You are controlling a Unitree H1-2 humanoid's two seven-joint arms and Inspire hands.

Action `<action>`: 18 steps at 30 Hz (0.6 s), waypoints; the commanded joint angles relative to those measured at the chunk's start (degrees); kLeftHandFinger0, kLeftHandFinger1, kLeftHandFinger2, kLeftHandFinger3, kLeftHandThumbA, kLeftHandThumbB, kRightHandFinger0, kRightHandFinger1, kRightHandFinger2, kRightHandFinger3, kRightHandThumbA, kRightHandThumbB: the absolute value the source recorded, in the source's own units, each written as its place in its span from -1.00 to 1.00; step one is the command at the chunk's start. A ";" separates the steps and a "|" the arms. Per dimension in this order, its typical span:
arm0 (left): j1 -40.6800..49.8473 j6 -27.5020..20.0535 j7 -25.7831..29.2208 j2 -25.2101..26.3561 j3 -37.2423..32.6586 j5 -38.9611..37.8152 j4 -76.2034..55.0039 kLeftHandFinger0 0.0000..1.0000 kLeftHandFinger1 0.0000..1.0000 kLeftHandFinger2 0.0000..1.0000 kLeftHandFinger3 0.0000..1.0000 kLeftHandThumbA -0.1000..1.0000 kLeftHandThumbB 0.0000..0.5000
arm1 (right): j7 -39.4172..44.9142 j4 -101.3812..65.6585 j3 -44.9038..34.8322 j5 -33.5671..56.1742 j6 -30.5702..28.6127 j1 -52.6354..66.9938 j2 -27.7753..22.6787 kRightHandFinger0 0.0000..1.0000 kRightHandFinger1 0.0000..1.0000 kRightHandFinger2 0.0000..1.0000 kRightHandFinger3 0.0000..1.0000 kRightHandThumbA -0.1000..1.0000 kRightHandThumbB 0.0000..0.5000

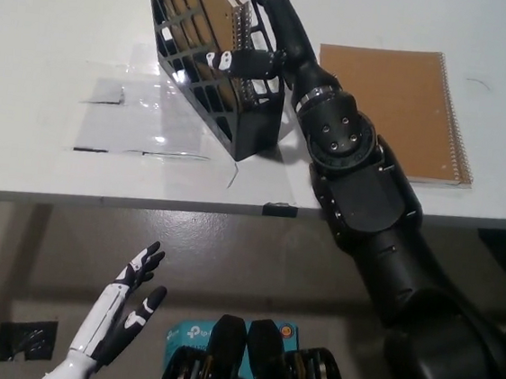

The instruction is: Use the right hand to pick up a book from the book holder on the left side and put it on another book on the right side

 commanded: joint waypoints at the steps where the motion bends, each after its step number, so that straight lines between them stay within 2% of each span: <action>1: 1.07 -1.09 -0.91 0.83 -0.41 0.81 -1.82 1.00 1.00 1.00 1.00 0.83 0.20 | 0.41 -0.51 0.56 0.71 -2.70 -1.08 1.22 1.00 1.00 1.00 1.00 1.00 0.48; 7: 1.07 -0.53 -1.28 1.06 -0.37 1.13 -2.10 1.00 1.00 1.00 1.00 0.82 0.17 | -0.22 0.33 1.07 0.14 -3.25 -0.89 1.61 1.00 1.00 1.00 1.00 1.00 0.41; 12: 0.65 -0.45 -1.47 0.97 -0.29 1.20 -1.98 1.00 1.00 1.00 1.00 0.75 0.13 | -0.38 0.24 1.09 0.29 -3.73 -0.53 1.60 1.00 1.00 1.00 1.00 1.00 0.44; 15: 0.50 -0.25 -1.68 0.99 -0.16 1.08 -1.99 1.00 1.00 1.00 1.00 0.74 0.12 | 0.28 -2.52 1.43 0.09 -3.84 -0.05 0.71 1.00 1.00 1.00 1.00 1.00 0.61; 18: 0.44 -0.41 -1.56 0.99 -0.01 1.42 -2.04 1.00 1.00 1.00 1.00 0.73 0.09 | 0.86 -7.58 1.34 0.28 -1.72 0.69 0.03 1.00 1.00 1.00 1.00 1.00 0.54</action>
